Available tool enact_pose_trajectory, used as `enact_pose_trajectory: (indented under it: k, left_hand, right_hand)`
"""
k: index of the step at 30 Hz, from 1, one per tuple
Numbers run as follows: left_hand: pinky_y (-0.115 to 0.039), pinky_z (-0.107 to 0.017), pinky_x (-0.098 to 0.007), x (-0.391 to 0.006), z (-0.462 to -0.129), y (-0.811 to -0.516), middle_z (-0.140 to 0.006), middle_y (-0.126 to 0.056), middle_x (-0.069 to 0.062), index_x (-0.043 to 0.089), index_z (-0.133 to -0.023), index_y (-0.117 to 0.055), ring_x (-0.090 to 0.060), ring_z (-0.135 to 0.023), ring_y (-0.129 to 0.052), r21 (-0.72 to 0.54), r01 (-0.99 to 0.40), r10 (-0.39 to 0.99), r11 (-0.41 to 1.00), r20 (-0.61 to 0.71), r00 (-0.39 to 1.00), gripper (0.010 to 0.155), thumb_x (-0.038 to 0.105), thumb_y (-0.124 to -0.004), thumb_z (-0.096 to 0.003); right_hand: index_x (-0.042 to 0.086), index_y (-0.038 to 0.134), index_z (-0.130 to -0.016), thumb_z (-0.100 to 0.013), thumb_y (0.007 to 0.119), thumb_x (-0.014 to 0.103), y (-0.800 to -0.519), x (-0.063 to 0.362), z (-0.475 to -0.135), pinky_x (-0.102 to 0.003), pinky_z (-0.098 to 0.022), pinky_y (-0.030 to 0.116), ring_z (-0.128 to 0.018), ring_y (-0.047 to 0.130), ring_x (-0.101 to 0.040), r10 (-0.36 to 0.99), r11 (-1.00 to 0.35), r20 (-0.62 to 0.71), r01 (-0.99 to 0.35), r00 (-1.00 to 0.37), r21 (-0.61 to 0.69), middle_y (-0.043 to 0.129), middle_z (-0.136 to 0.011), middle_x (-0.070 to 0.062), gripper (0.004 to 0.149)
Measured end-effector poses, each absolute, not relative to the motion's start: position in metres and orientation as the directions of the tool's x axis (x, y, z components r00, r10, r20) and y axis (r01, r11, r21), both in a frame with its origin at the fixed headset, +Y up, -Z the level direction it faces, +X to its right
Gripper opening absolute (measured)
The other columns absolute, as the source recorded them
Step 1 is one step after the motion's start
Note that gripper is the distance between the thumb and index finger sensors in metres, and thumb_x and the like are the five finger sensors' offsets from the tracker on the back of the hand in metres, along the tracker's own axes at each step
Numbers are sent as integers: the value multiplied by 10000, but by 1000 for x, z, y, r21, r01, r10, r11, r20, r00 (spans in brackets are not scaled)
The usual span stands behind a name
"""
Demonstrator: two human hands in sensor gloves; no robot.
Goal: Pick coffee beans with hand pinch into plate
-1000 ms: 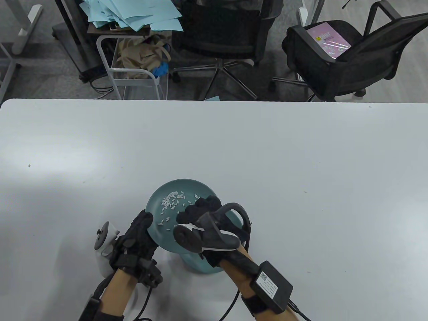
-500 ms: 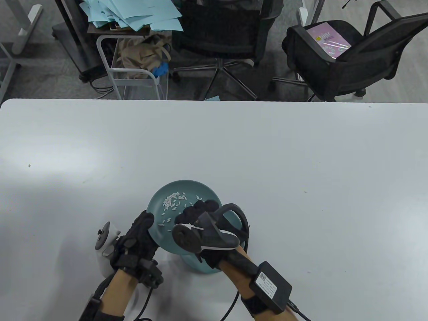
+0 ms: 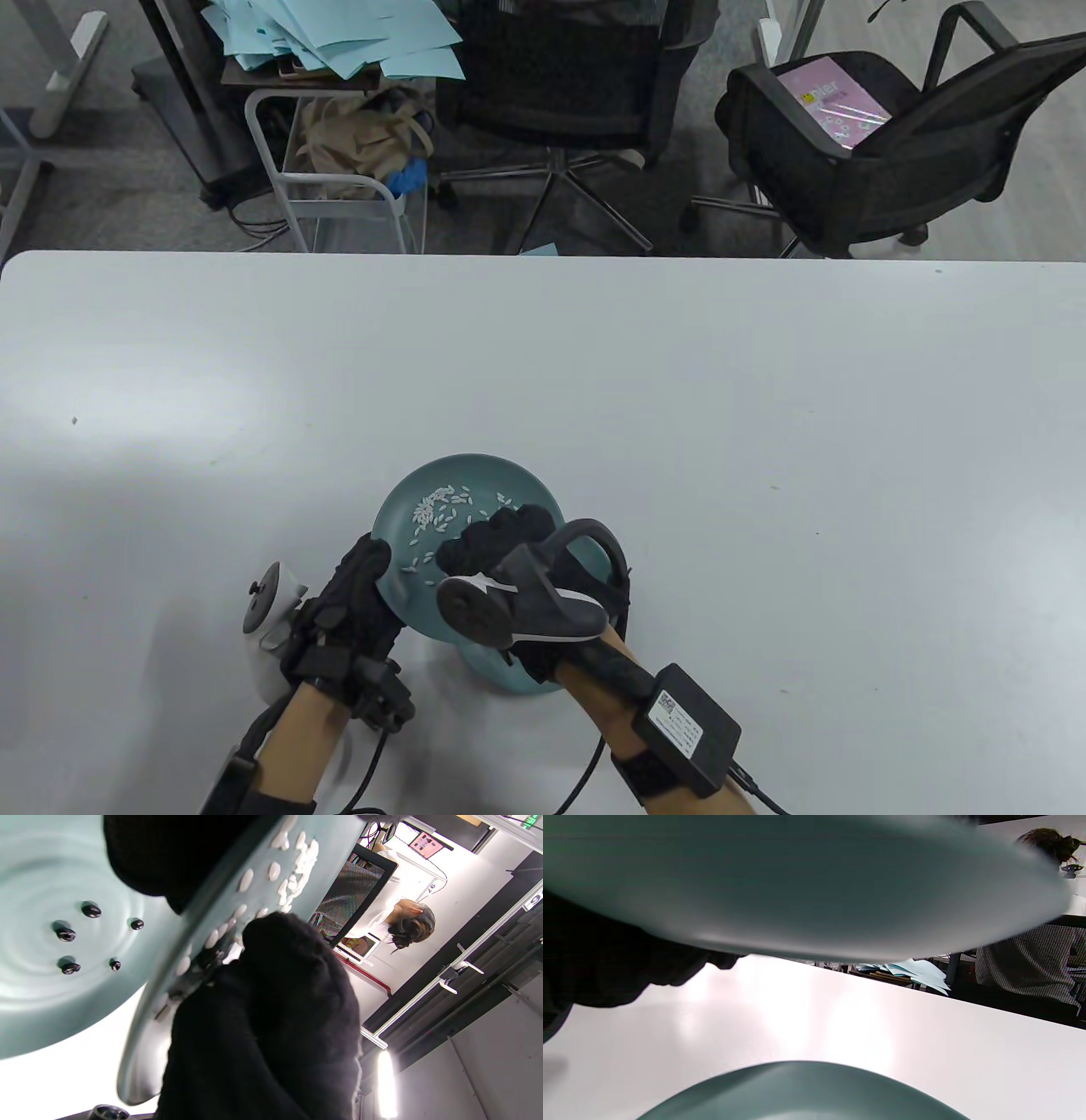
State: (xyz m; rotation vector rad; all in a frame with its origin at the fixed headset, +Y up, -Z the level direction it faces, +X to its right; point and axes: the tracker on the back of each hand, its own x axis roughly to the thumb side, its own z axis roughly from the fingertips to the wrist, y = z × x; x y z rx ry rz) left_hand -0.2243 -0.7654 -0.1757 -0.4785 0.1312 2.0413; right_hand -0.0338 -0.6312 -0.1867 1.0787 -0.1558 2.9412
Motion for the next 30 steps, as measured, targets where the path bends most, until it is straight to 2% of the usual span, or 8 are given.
enact_pose_trajectory:
  k: [10,30]
  left_hand:
    - [-830,-478,-412,-225,-176,-765,-904,-739,-84,215,-1003,-438,-324,-685,-909,-96,-855,810,-510,-388,-439,592,488,-590,-500]
    - [-827,-482,-413,-228,-176,-763,-907,-734,-80,218,-1004,-432,-323,-690,-906,-82,-849,803,-523,-382,-458,594,490,-589,-500]
  right_hand:
    - [293,869,-801,-455,837,339,-629,-31,-186,-573,-575,670,-509,857,-226,-24,-990,641,-73,-767,-124,912,-776,-77,350]
    - [257,809,-796,-440,851,372,-621,-18,-185,-564,-566,683,-500,871,-218,24,-981,624,-139,-781,-137,924,-761,-59,376]
